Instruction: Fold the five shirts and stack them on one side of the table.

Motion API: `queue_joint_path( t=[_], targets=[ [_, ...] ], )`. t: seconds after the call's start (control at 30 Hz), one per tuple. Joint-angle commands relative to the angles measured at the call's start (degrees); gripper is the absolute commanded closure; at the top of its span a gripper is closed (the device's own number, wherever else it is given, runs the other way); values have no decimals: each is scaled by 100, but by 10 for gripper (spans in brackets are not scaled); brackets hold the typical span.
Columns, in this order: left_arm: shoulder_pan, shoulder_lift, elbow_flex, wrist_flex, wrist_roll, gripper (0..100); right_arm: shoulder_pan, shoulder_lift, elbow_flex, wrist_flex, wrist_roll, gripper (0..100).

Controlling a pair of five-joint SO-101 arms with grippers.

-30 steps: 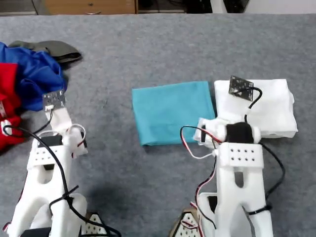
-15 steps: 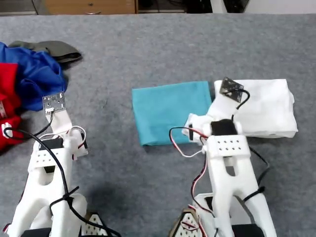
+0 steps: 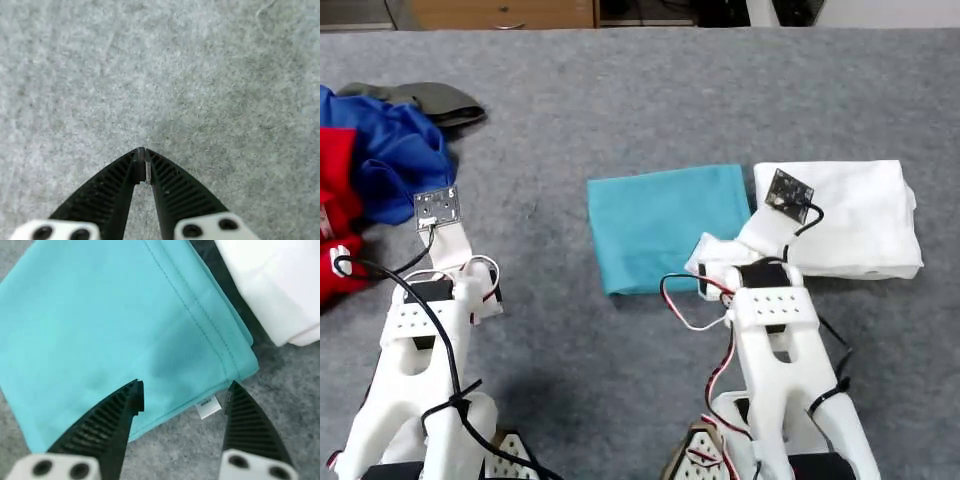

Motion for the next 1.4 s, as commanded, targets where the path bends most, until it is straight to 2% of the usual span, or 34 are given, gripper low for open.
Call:
queue_joint_path(
  t=[0.0,0.27,0.5,0.83,0.93,1.13,1.37],
  targets=[
    [53,-66,-53,-26,-9,982,40,75,-22,-114,-62,730],
    [44,-66,-53,-26,-9,982,119,1270,-593,-185,-211,730],
    [44,-66,-53,-26,-9,982,84,1710,-796,-220,-220,730],
    [44,-66,-53,-26,-9,982,110,2431,-840,-949,-220,733],
    [44,-57,-53,-26,-9,982,101,2378,-892,-932,-211,790],
    [44,-57,-53,-35,-18,982,119,2123,-857,-914,105,996],
    [44,-57,-44,-62,-53,982,127,1429,-884,-273,149,986]
  ],
)
